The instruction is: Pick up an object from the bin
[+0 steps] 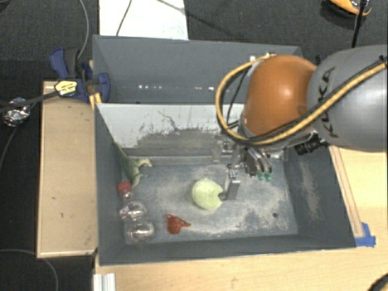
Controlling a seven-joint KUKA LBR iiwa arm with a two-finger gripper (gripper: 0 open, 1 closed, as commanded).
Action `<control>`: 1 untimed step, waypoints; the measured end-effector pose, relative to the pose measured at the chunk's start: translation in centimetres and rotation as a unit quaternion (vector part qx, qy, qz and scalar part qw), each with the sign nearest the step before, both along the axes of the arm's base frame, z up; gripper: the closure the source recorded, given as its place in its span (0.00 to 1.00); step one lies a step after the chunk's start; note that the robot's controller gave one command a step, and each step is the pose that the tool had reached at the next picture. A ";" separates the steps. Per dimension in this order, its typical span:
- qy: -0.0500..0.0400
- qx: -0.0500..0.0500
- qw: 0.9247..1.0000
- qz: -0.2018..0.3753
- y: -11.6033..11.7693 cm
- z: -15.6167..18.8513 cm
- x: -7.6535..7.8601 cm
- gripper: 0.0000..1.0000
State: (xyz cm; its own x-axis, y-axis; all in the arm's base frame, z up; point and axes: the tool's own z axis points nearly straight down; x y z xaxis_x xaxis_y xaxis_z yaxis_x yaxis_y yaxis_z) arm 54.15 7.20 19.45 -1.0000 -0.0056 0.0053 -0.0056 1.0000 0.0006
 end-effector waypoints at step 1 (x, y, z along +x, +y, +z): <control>-0.004 0.000 1.000 -0.001 0.0 0.5 0.1 0.00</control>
Offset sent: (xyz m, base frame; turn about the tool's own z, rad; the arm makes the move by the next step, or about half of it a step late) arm -0.0336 -0.0113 -0.0948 -0.1193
